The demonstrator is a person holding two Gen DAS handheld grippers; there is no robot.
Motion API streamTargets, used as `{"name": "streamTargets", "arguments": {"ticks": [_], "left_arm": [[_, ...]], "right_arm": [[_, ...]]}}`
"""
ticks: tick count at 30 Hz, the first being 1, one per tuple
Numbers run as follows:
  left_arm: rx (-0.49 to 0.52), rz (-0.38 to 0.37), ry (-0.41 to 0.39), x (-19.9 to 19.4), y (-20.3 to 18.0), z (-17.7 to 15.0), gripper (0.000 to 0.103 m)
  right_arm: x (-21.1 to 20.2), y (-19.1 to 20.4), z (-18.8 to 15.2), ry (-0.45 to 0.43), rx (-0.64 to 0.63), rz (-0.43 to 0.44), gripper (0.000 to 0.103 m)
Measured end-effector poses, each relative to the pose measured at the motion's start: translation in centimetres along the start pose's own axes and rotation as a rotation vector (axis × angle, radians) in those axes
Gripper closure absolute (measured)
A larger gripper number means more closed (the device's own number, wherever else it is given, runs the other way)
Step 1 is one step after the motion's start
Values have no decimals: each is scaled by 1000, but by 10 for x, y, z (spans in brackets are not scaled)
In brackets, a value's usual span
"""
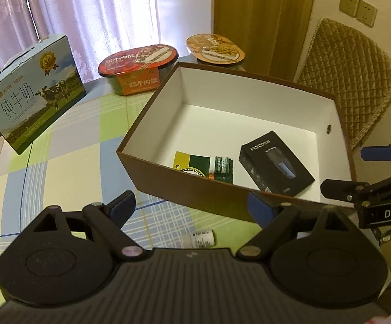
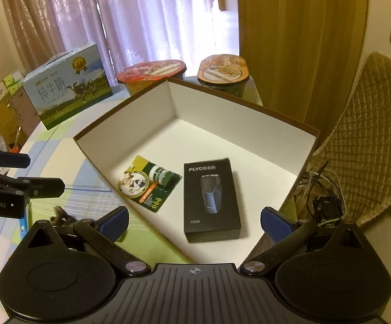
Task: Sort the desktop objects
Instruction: 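Withdraw both tools from the brown box back over the remaining table items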
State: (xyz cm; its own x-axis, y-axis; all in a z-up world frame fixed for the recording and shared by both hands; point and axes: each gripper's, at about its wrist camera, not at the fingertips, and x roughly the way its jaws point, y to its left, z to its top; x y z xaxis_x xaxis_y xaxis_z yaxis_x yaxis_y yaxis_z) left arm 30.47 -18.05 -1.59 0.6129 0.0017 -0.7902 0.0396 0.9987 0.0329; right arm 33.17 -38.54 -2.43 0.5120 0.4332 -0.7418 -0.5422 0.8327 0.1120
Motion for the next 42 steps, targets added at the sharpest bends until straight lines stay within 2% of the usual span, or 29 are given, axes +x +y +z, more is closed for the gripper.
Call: {"name": "streamTargets", "arguments": {"ticks": [12, 19, 23, 33, 42], "left_arm": [[35, -36, -52, -52, 25, -28, 15], [40, -45, -62, -76, 47, -49, 14], [34, -43, -69, -86, 58, -61, 11], [9, -13, -42, -99, 85, -94, 11], [-11, 2, 11, -106, 109, -132, 11]], "right_arm": [[-33, 31, -19, -36, 62, -49, 2], [-46, 52, -29, -52, 71, -42, 2], [-50, 61, -36, -47, 77, -31, 2], [-46, 87, -60, -12, 41, 8, 2], [-36, 108, -79, 34, -8, 114, 2]]}}
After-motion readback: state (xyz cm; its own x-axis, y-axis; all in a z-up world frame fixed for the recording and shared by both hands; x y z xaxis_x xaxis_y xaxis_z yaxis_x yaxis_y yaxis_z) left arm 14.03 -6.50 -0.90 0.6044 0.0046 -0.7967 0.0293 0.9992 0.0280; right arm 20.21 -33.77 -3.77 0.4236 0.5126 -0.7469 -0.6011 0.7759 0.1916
